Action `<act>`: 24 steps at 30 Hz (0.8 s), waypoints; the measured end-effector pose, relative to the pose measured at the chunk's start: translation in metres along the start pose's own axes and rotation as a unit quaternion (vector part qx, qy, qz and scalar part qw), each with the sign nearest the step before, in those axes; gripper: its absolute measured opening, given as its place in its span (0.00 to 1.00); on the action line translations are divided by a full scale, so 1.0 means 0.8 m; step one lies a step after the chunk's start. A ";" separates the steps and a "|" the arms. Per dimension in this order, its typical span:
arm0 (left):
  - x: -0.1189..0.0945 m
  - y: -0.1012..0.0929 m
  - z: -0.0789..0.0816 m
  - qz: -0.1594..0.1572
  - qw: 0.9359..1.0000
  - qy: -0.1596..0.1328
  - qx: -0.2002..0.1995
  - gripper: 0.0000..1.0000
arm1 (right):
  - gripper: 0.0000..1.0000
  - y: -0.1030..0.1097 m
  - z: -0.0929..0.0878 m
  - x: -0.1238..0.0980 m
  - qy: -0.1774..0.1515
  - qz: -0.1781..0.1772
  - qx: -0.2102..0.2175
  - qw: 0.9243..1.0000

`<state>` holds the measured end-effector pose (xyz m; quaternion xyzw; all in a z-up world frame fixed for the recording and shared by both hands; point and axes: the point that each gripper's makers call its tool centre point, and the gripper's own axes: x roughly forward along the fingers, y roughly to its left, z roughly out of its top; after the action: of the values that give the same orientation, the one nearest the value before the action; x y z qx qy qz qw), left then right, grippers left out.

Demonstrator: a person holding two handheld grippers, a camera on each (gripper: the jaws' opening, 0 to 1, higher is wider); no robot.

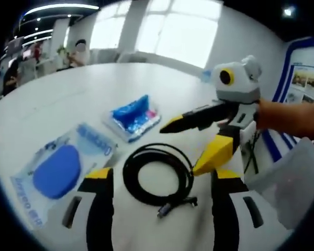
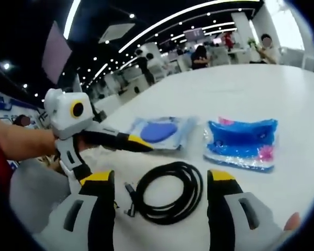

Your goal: Arrange the tabletop items into an orderly group along one side of the table until the central work area is clear of visible clutter.

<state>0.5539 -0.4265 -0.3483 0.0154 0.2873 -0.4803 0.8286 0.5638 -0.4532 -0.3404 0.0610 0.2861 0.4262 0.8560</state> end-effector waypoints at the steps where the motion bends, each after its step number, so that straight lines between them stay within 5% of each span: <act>1: -0.001 -0.001 -0.001 -0.002 1.000 0.002 0.003 0.75 | 0.76 0.003 -0.001 -0.001 0.001 0.003 0.001 1.000; 18: -0.036 -0.037 0.009 -0.046 0.998 -0.023 0.035 0.85 | 0.84 0.056 0.006 -0.018 -0.004 0.072 -0.022 0.997; 24: -0.076 -0.039 0.004 -0.040 0.998 -0.025 0.050 0.84 | 0.83 0.079 0.004 -0.024 0.006 0.093 -0.048 0.995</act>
<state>0.5080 -0.3963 -0.3079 0.0330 0.2422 -0.5270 0.8139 0.5122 -0.4274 -0.3073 0.0438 0.2633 0.5173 0.8131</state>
